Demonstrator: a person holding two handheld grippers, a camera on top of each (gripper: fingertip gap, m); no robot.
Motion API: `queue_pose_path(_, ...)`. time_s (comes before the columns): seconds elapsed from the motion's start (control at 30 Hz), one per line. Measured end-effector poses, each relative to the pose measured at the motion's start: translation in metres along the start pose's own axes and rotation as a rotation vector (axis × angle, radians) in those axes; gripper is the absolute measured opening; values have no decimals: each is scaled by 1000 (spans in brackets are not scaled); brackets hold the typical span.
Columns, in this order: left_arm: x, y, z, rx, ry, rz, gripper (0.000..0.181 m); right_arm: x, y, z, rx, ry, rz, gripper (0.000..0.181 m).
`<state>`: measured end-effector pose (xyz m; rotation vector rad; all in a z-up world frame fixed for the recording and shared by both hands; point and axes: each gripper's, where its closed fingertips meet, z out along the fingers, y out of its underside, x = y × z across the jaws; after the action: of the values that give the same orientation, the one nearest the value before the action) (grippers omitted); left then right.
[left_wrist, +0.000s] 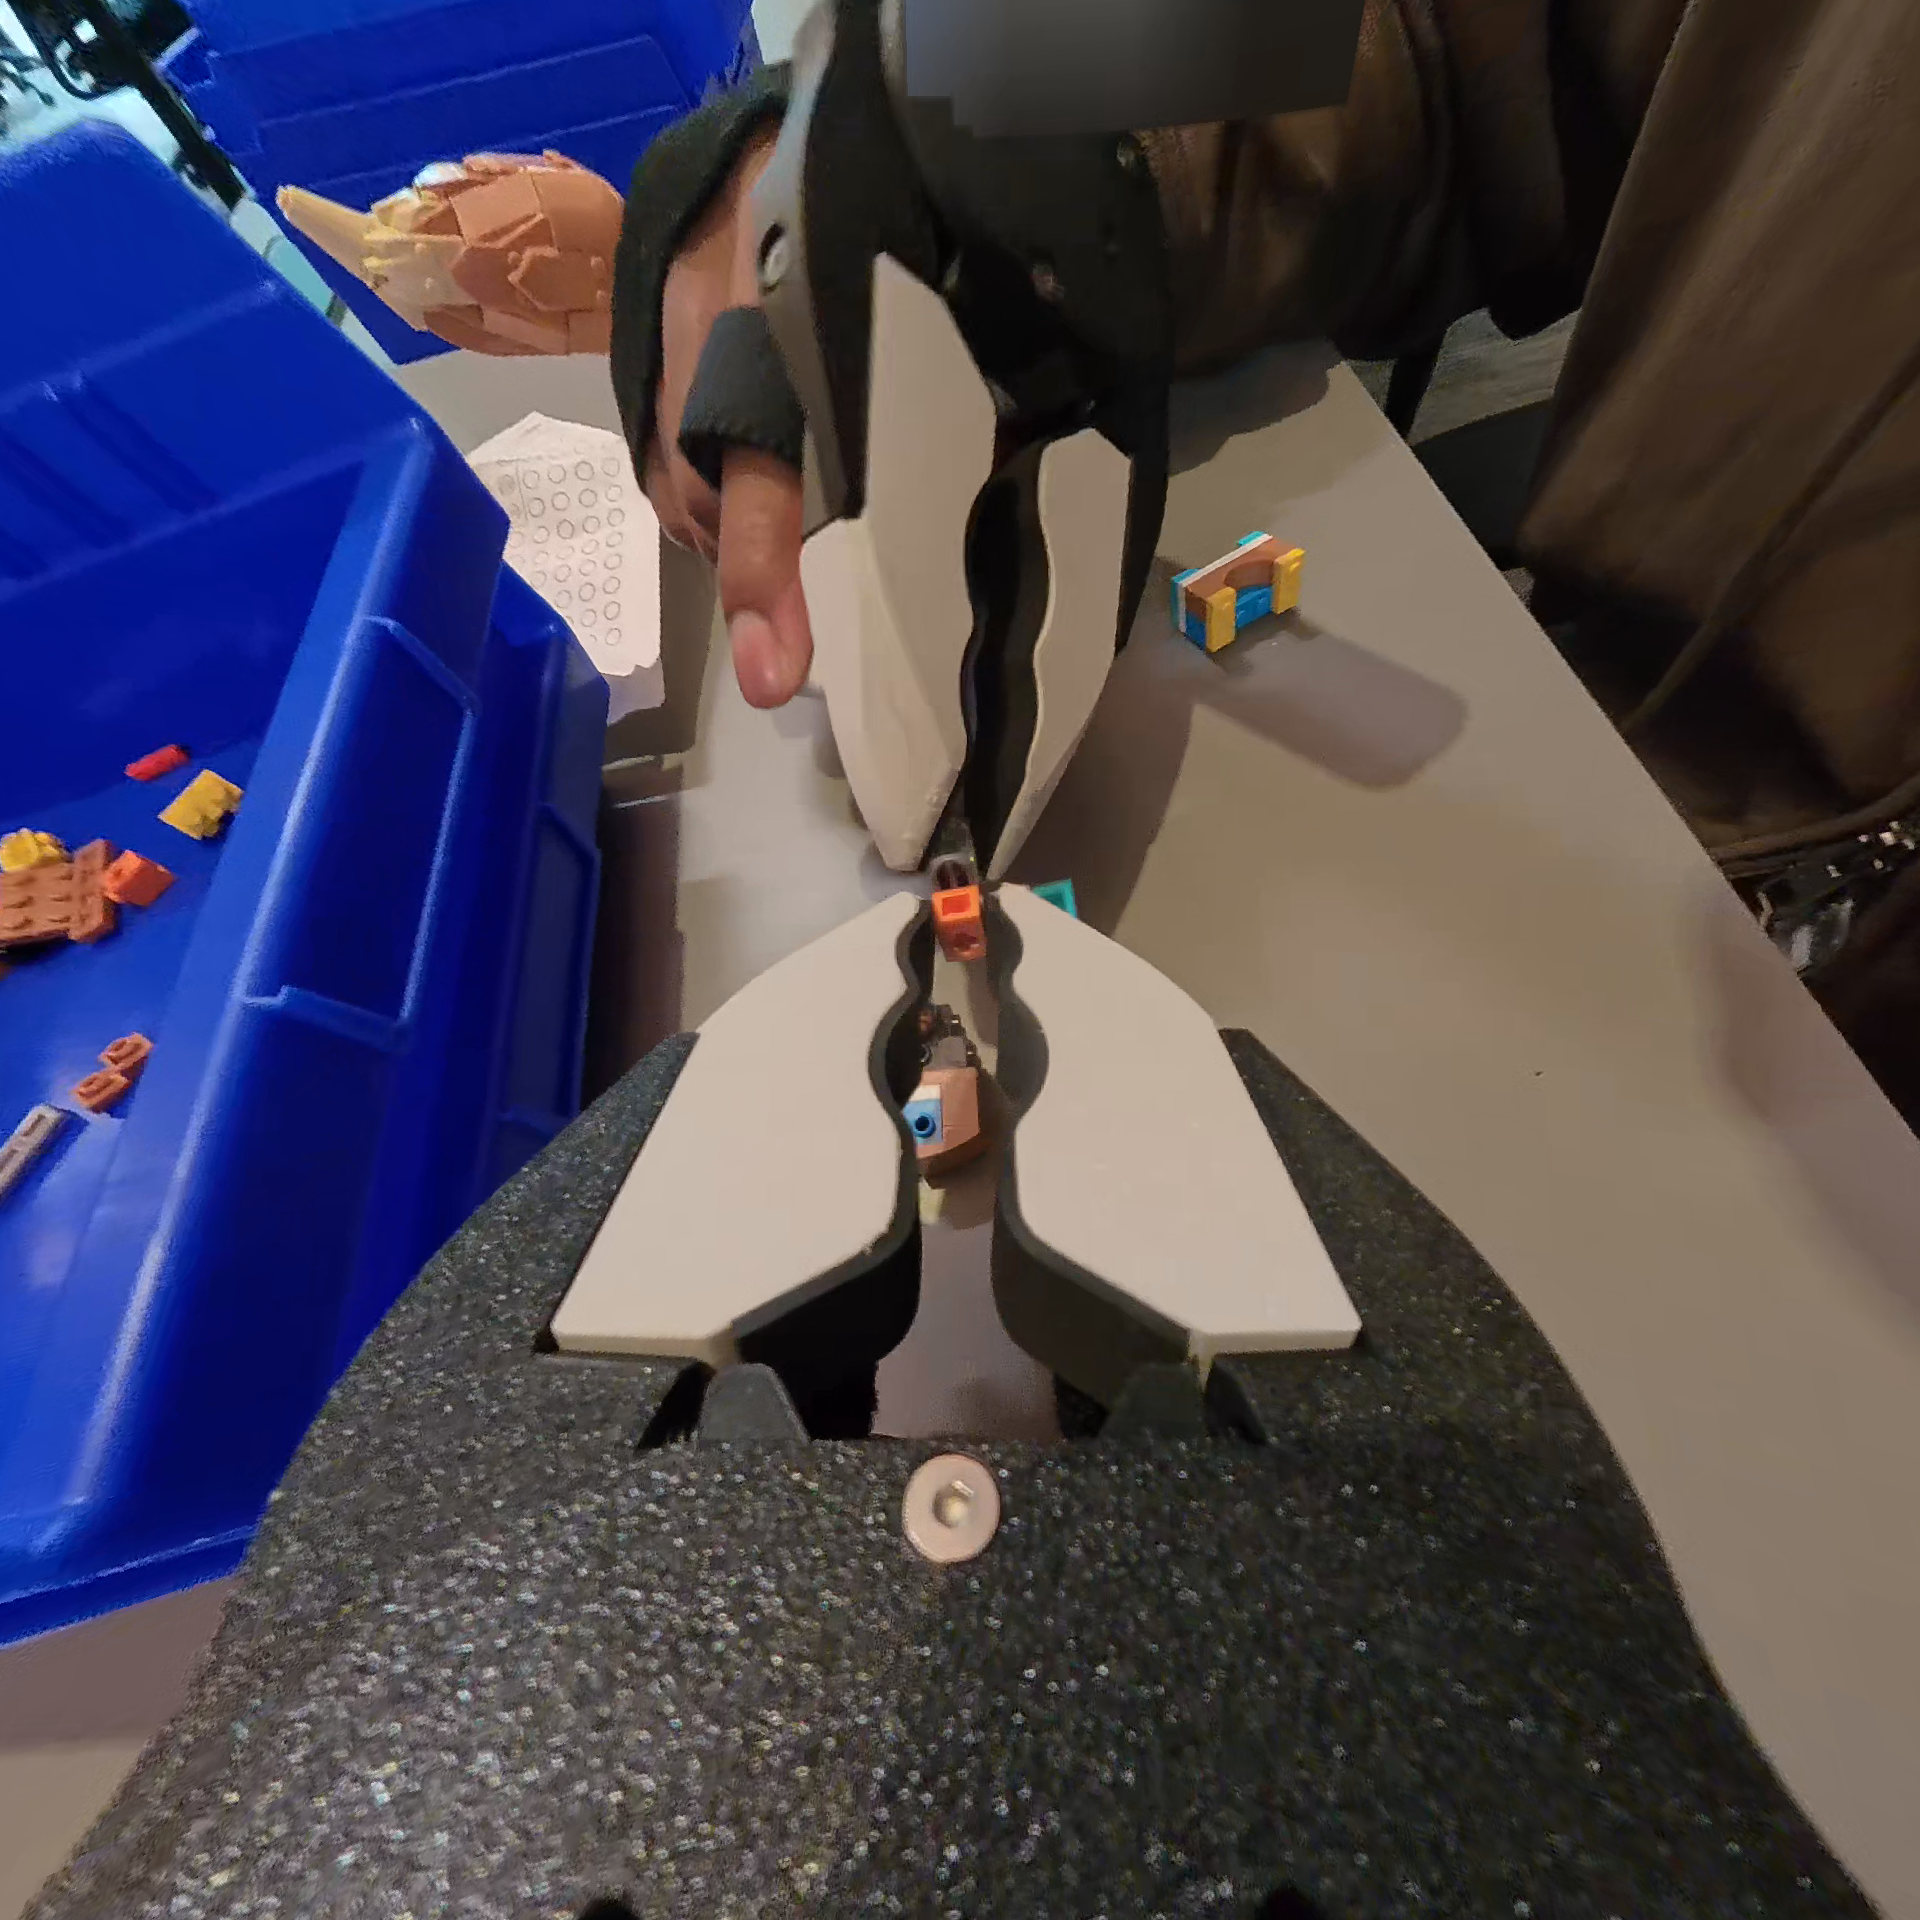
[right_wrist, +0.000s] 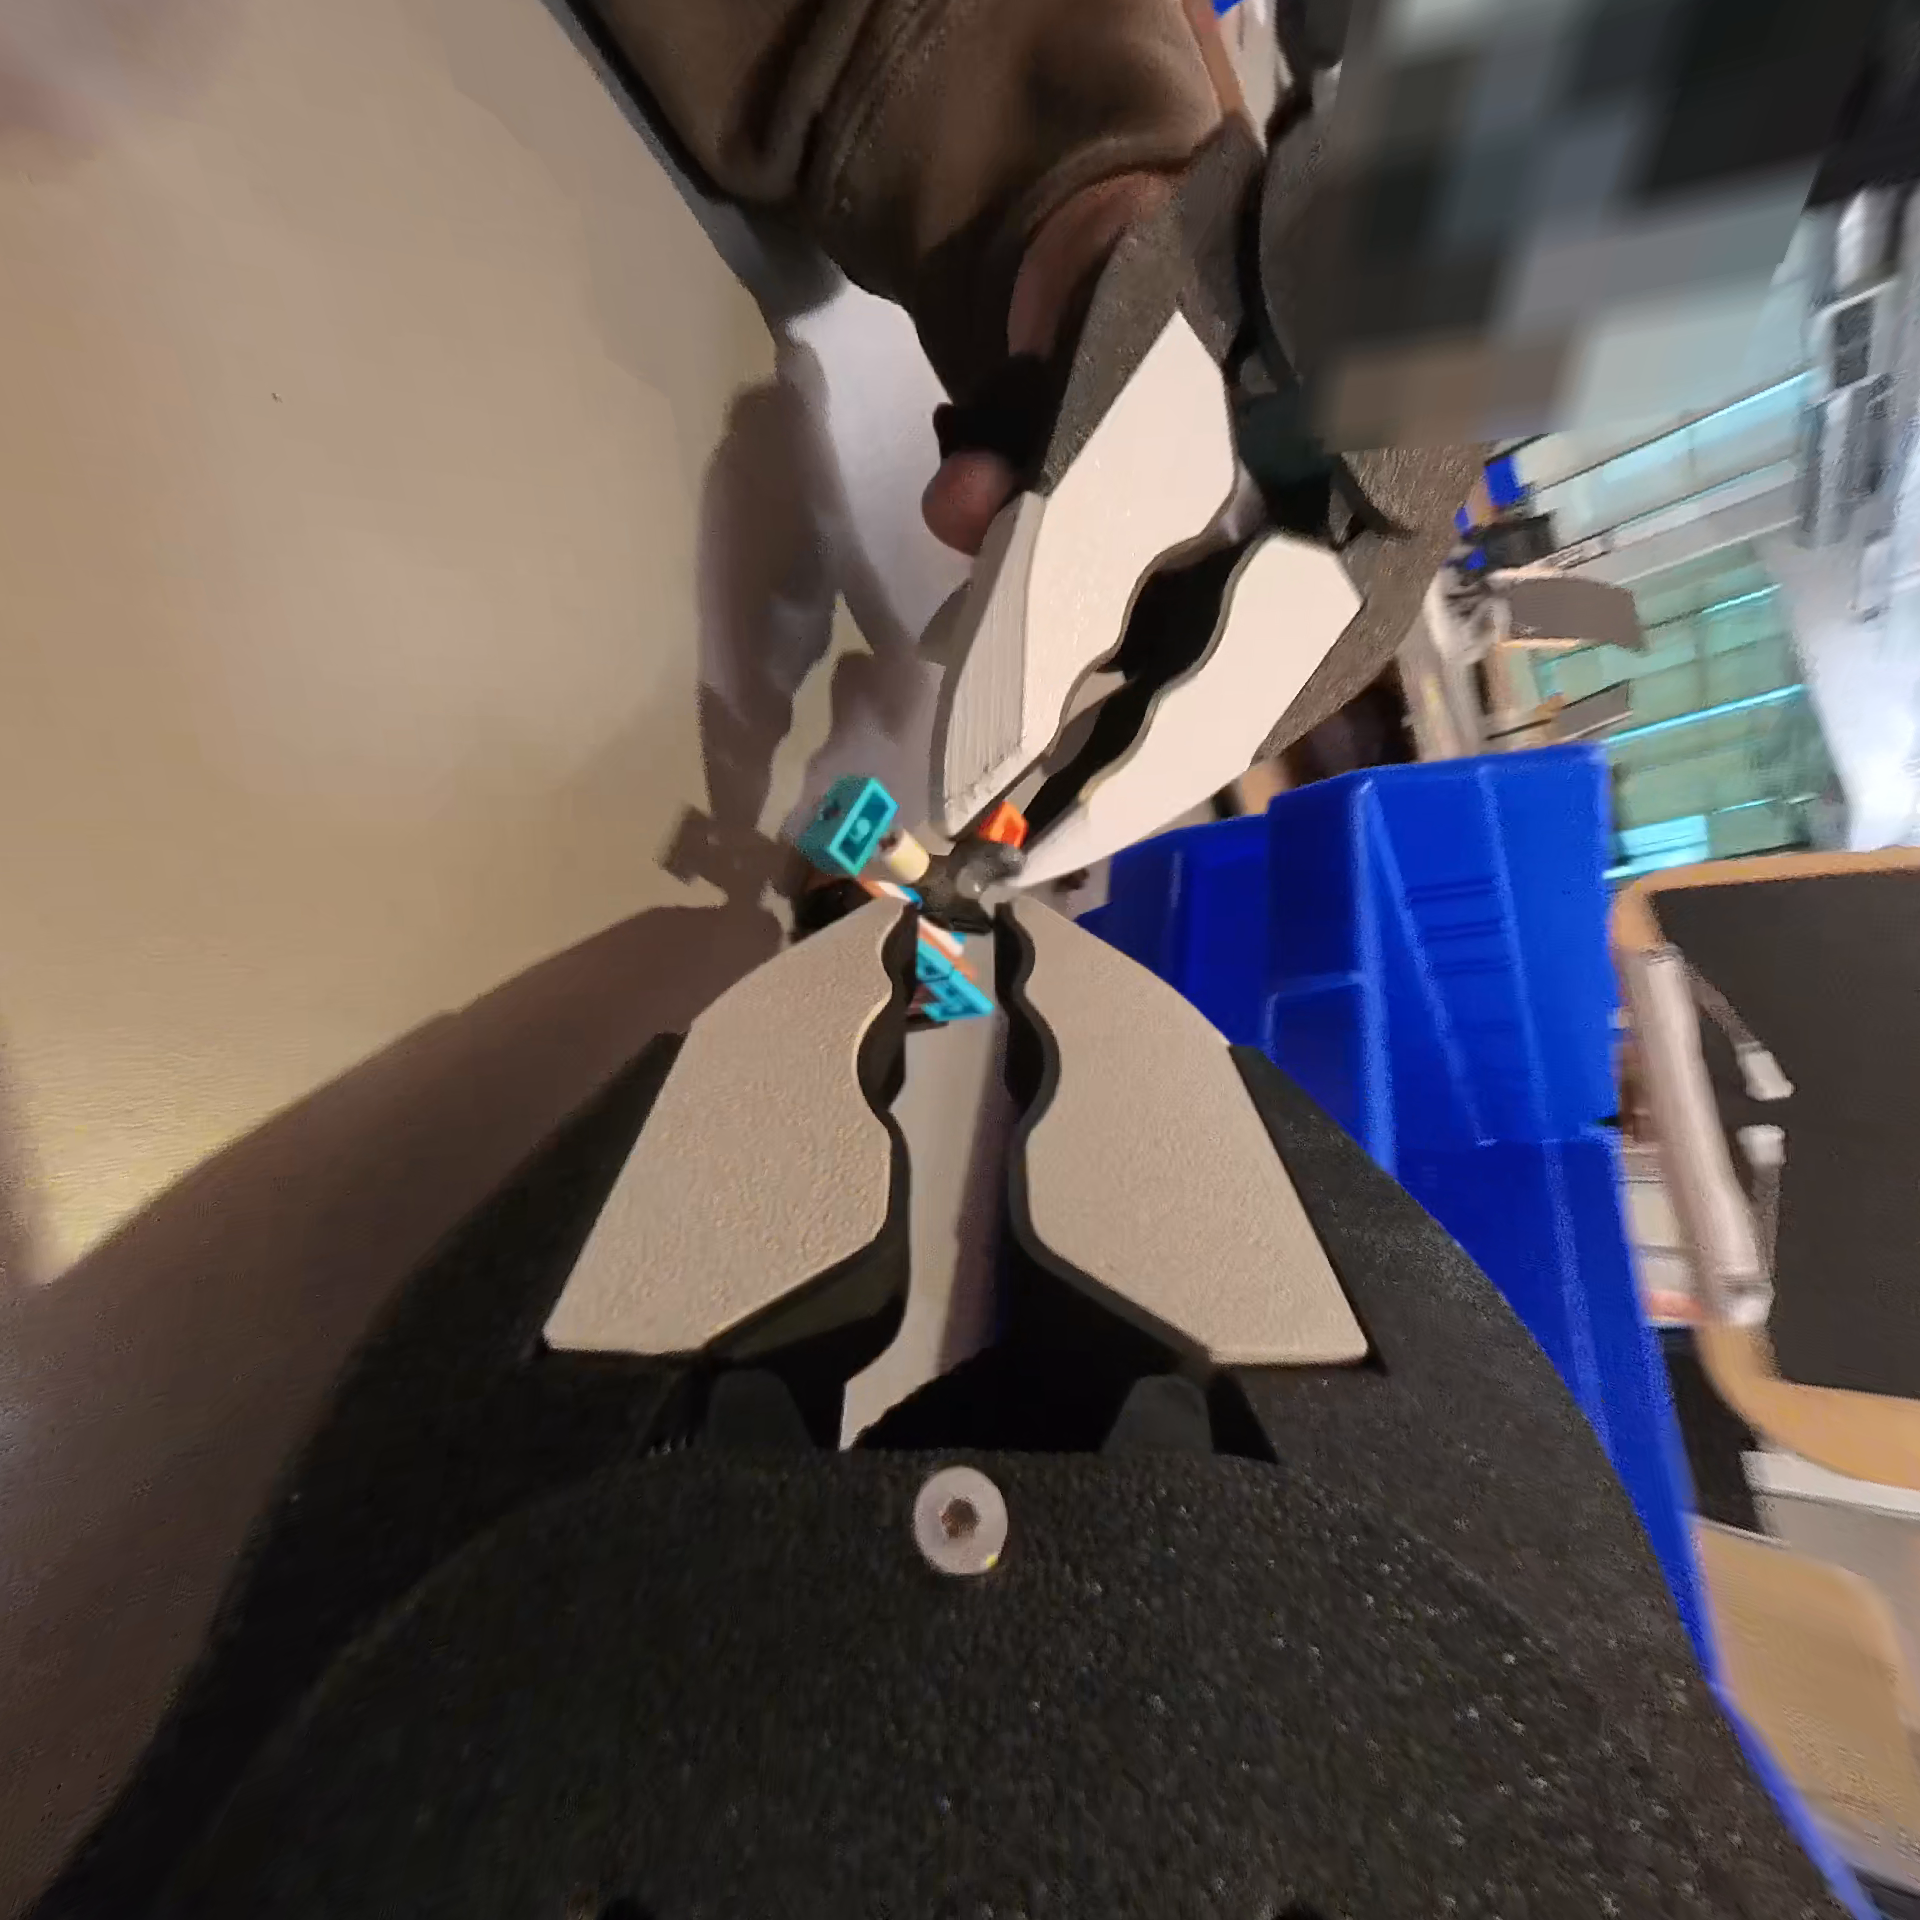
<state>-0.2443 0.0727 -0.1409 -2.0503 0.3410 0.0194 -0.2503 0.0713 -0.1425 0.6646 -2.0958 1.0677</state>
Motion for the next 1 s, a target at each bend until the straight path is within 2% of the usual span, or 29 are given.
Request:
queue_pose_path(0.2,-9,-15,-7,61,-124,155,8,7,1,-11,104,-104,328,20)
queue_pose_path(0.3,-11,-21,-9,79,-174,228,8,13,-6,-14,165,-99,397,20)
queue_pose_path(0.6,-7,-22,-4,87,-186,289,8,16,-11,-10,170,-53,393,9)
queue_pose_path(1.0,-9,-33,-10,125,-222,294,8,27,-16,-17,198,12,369,8)
